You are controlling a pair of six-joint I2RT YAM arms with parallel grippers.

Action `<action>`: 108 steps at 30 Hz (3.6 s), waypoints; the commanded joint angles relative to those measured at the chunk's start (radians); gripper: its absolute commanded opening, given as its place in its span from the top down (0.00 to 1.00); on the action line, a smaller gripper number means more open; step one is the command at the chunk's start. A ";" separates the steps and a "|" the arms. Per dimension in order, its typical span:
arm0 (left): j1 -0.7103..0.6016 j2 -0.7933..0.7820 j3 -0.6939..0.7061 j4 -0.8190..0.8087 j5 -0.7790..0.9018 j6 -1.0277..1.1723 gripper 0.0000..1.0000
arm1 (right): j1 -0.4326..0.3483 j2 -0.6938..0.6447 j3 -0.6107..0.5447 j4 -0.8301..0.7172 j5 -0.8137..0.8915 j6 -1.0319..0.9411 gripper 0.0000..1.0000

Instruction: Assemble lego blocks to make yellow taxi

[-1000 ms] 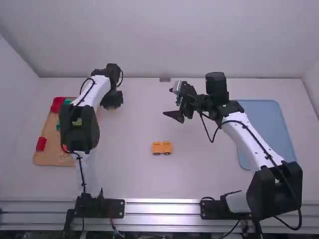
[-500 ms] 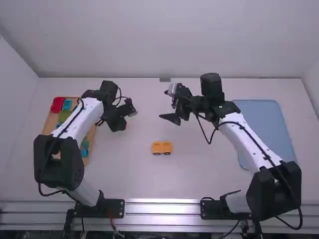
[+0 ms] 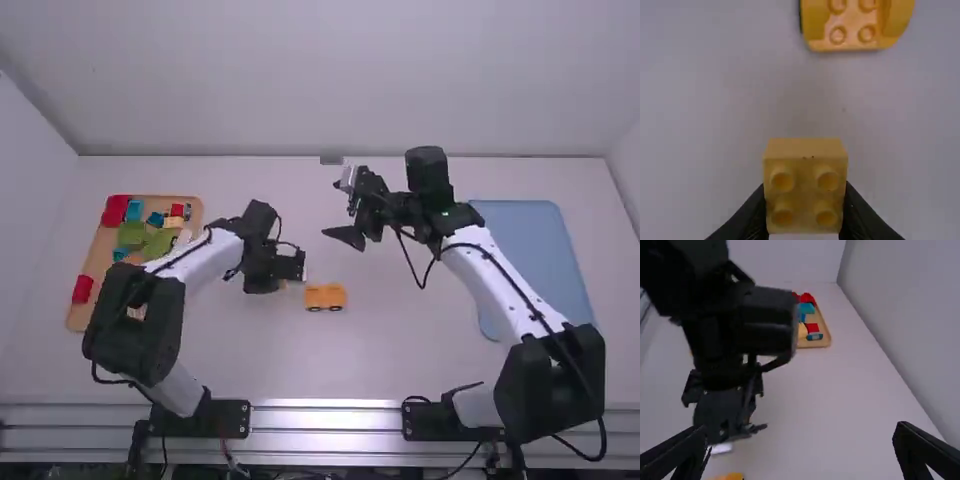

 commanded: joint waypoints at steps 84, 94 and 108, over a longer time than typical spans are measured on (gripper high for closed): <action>0.364 0.225 -0.433 0.795 0.853 0.022 0.25 | 0.017 0.006 0.017 -0.166 0.013 -0.232 0.02; 0.362 0.225 -0.422 0.794 0.829 -0.003 0.62 | 0.016 0.006 0.017 -0.166 0.013 -0.232 0.01; 0.362 0.223 -0.419 0.790 0.830 0.042 0.70 | 0.026 0.006 0.017 -0.155 0.018 -0.232 0.01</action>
